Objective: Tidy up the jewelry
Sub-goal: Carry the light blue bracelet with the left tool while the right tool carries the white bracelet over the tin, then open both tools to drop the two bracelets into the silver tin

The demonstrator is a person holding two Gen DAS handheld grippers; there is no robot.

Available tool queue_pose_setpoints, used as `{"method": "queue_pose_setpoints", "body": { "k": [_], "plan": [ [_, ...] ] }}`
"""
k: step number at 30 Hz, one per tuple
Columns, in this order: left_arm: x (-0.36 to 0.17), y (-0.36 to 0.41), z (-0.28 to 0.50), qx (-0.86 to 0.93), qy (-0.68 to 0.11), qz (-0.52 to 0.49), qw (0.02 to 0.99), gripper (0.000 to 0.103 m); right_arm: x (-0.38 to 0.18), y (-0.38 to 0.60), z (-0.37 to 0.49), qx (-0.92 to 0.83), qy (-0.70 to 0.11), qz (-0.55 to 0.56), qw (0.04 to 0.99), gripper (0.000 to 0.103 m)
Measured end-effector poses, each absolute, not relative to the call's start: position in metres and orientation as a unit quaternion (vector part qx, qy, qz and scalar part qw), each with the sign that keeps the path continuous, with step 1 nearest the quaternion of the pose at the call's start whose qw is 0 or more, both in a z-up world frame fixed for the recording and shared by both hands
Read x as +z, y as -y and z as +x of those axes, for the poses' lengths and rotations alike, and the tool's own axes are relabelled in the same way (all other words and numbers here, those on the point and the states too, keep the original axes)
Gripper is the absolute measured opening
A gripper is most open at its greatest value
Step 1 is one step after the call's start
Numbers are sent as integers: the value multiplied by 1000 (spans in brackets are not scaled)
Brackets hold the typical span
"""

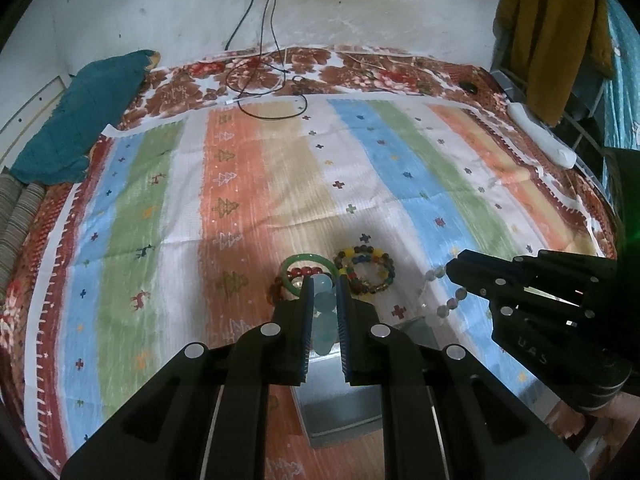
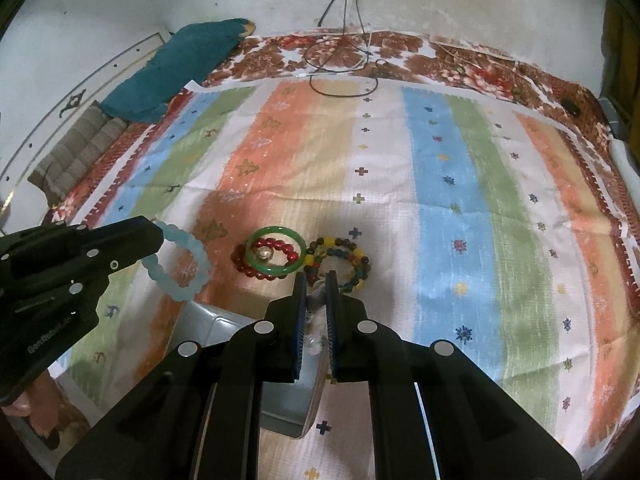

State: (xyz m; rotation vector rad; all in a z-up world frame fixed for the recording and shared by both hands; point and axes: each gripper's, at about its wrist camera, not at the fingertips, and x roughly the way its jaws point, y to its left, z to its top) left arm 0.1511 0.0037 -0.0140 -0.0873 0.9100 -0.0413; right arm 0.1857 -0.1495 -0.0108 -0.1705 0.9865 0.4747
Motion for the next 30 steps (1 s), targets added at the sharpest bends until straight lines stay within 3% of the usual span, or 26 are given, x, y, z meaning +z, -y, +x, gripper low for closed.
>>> {"method": "queue_pose_setpoints", "body": {
  "k": [25,27,29,30],
  "plan": [
    [-15,2,114,-20,-439,-49,897,11,-5,150,140,251,-457,-81,849,11],
    [-20,-2,116,-7,-451,-59,890,12,-8,151,144,235,-463,-84,851,13],
    [-22,-6,117,7,-456,-61,888,14,-9,154,147,222,-466,-84,852,33],
    [-23,-9,117,9,-457,-64,887,17,-10,155,149,219,-468,-82,852,36]
  ]
}}
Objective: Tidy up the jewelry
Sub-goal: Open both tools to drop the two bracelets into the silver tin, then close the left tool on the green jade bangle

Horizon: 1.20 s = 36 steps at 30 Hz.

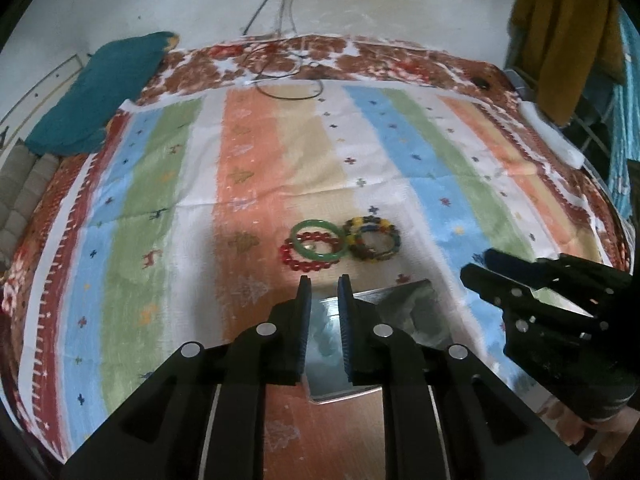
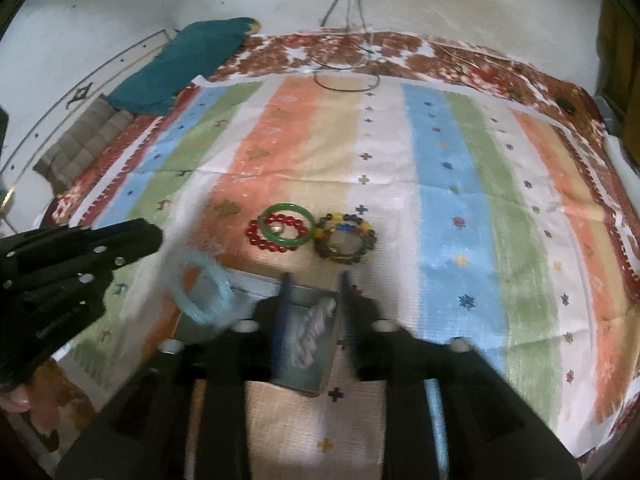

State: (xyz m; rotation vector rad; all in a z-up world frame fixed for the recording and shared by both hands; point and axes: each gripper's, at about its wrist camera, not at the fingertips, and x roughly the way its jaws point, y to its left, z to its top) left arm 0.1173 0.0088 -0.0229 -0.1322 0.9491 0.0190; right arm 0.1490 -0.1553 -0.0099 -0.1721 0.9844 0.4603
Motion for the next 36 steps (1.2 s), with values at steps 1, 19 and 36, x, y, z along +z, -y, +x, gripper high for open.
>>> {"method": "queue_pose_setpoints", "body": {
  "k": [1,19,36],
  "plan": [
    [-23,-11,117,13,-456,-68,887,22,-11,156,150,216,-470,-81,852,37],
    [-34,-35,148,57,-471,-72,878,52,-21,168,183,181,-495,-74,847,48],
    [-58,-39,201,72,-497,-38,864,64,-33,167,226,157,-506,-94,843,66]
  ]
}}
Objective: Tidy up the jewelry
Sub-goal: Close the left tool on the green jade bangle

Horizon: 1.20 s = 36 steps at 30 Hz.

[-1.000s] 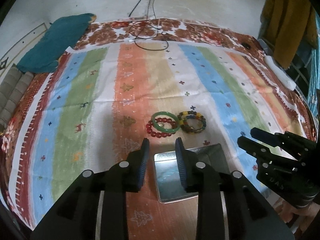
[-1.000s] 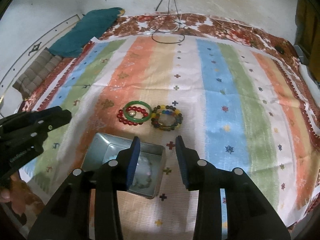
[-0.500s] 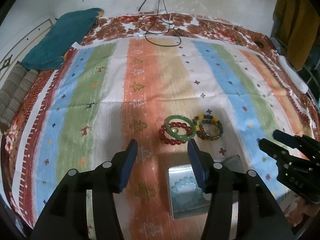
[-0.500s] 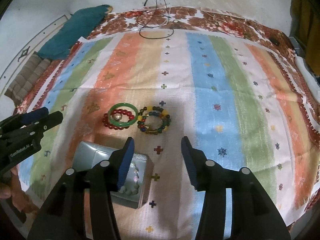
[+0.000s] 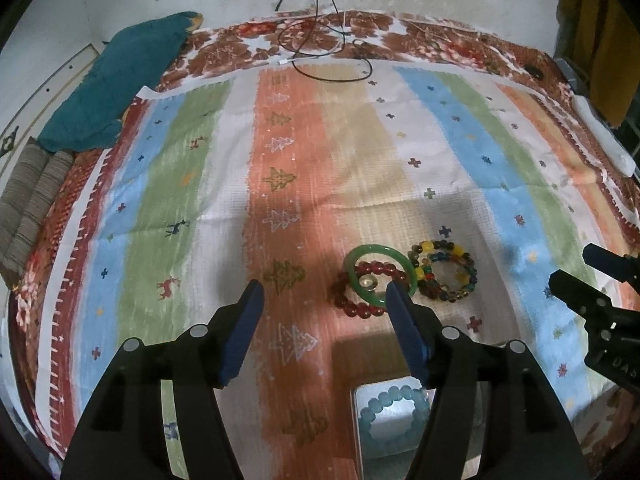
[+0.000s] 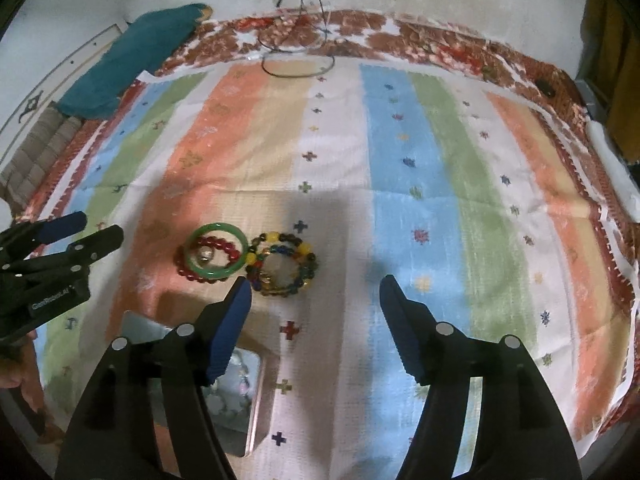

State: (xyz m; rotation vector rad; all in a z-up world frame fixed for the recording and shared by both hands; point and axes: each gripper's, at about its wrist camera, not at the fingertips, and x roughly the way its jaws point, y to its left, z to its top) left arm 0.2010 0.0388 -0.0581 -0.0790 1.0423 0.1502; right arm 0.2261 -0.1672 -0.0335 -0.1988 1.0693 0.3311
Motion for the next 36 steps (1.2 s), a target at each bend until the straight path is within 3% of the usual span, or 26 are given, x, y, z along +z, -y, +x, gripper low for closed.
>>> {"method": "queue_pose_setpoints", "body": {
  "k": [36],
  "plan": [
    [-117,-40,263,50,-550,-10,834,67,-93,147,277,165,-580,-103,791,70]
  ]
}}
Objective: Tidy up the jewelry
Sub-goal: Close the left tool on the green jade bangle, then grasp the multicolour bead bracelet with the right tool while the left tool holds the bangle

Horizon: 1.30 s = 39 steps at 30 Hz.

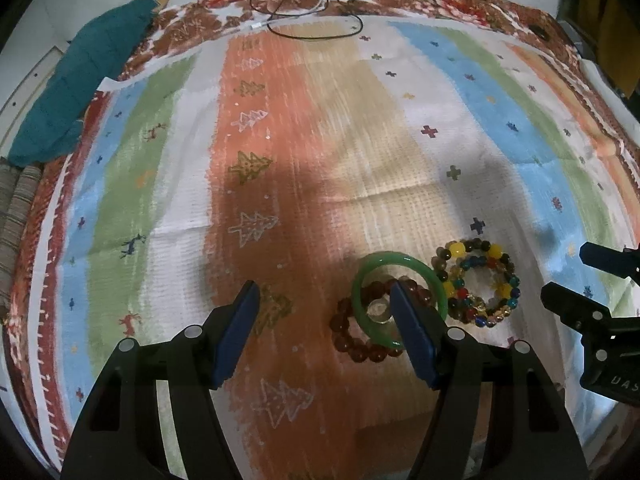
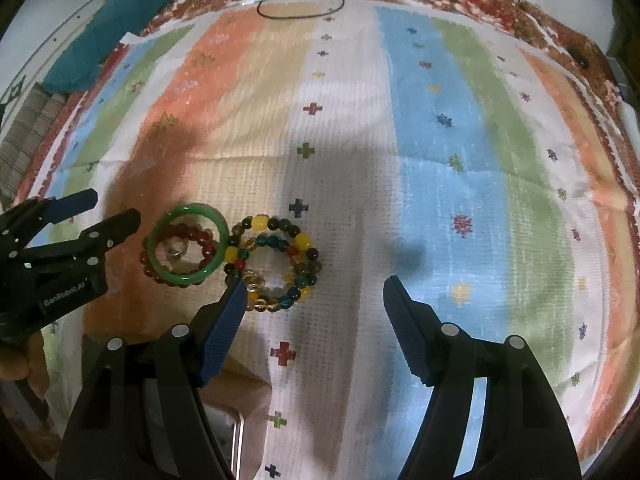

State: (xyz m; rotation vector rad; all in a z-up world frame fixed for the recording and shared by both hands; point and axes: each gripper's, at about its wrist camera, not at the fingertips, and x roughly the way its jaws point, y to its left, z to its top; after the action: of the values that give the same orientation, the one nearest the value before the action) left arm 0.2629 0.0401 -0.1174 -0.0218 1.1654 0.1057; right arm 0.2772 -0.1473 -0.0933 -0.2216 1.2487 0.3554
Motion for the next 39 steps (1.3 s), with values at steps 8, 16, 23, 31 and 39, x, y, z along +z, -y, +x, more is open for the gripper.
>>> {"method": "queue_pose_setpoints", "body": {
  "k": [8,16,23,31,39],
  "plan": [
    [-133,-38,275,41,-563,-6,826,67,-108,140,283,167,-600,-100,776,65],
    [-140,-38,287,34,-570,-8,821,62,-119,134,290,165,-612,-112,766,54],
    [-157,-32,294,26,-589,9,808,49,-131,132,294,167,-624,-119,754,36],
    [-164,-28,294,9,-595,2,804,15,-140,130,298,176,-632,-124,745,16],
    [-160,-22,291,11,-591,9,807,7,-133,128,295,177,-618,-129,755,11]
  ]
}}
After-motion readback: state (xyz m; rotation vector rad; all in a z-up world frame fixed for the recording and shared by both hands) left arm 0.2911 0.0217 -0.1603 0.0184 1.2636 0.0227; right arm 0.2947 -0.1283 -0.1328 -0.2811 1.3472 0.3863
